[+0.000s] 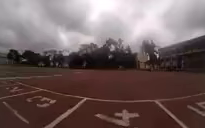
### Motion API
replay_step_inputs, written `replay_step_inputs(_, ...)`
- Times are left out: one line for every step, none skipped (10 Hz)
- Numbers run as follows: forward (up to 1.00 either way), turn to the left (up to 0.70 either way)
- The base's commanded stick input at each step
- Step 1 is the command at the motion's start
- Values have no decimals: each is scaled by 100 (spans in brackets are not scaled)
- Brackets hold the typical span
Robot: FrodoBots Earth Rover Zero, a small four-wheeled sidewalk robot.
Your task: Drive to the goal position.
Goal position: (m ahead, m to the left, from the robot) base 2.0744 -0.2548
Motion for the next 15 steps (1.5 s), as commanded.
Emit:
replay_step_inputs(70,0)
replay_step_inputs(70,0)
replay_step_inputs(70,0)
replay_step_inputs(70,0)
replay_step_inputs(70,0)
replay_step_inputs(70,0)
replay_step_inputs(70,0)
replay_step_inputs(70,0)
replay_step_inputs(70,0)
replay_step_inputs(70,0)
replay_step_inputs(70,0)
replay_step_inputs(70,0)
replay_step_inputs(70,0)
replay_step_inputs(70,0)
replay_step_inputs(70,0)
